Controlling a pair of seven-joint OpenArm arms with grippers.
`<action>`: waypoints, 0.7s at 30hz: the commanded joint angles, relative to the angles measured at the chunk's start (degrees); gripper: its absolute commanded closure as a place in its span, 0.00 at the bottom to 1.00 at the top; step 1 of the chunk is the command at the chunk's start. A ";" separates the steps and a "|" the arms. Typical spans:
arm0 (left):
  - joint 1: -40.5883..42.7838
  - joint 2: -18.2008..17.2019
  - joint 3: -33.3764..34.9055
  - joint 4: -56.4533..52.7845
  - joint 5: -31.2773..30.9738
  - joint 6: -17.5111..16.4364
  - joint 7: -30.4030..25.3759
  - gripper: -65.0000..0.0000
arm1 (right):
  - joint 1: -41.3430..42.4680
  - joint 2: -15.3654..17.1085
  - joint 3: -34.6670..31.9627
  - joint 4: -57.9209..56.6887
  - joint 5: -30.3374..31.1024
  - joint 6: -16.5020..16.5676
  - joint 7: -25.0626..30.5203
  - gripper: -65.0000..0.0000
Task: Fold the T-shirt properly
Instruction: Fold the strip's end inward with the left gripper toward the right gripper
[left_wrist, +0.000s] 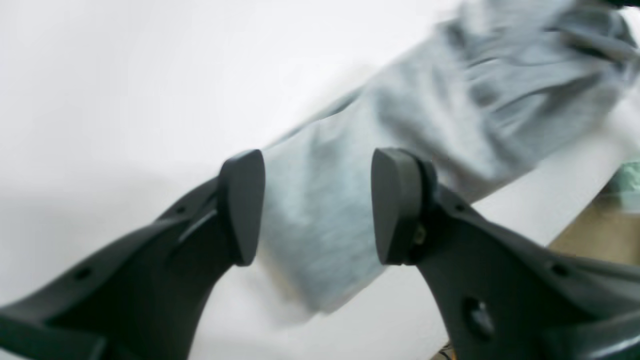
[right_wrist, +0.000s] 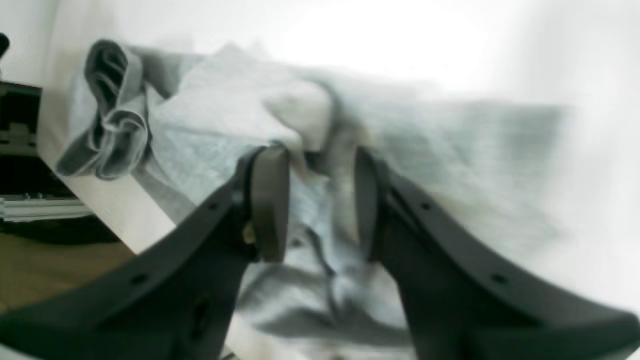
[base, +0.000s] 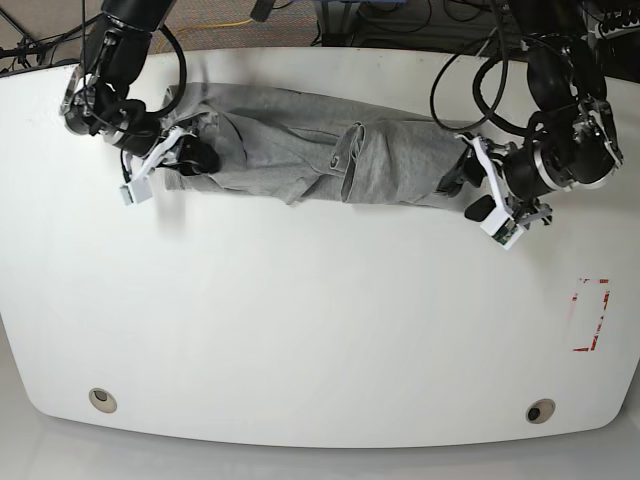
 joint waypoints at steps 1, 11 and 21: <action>-0.37 -1.99 -0.56 -0.55 -0.09 0.25 -1.16 0.53 | 0.93 2.24 0.96 1.15 3.79 0.34 1.19 0.68; 3.85 -1.99 1.81 -2.49 13.28 -0.19 -7.93 0.75 | -0.56 6.29 10.63 -1.48 4.58 0.34 1.19 0.17; 5.61 -1.64 3.74 -9.52 17.06 -0.19 -12.15 0.90 | -2.76 4.70 10.98 -7.99 4.14 0.34 1.54 0.19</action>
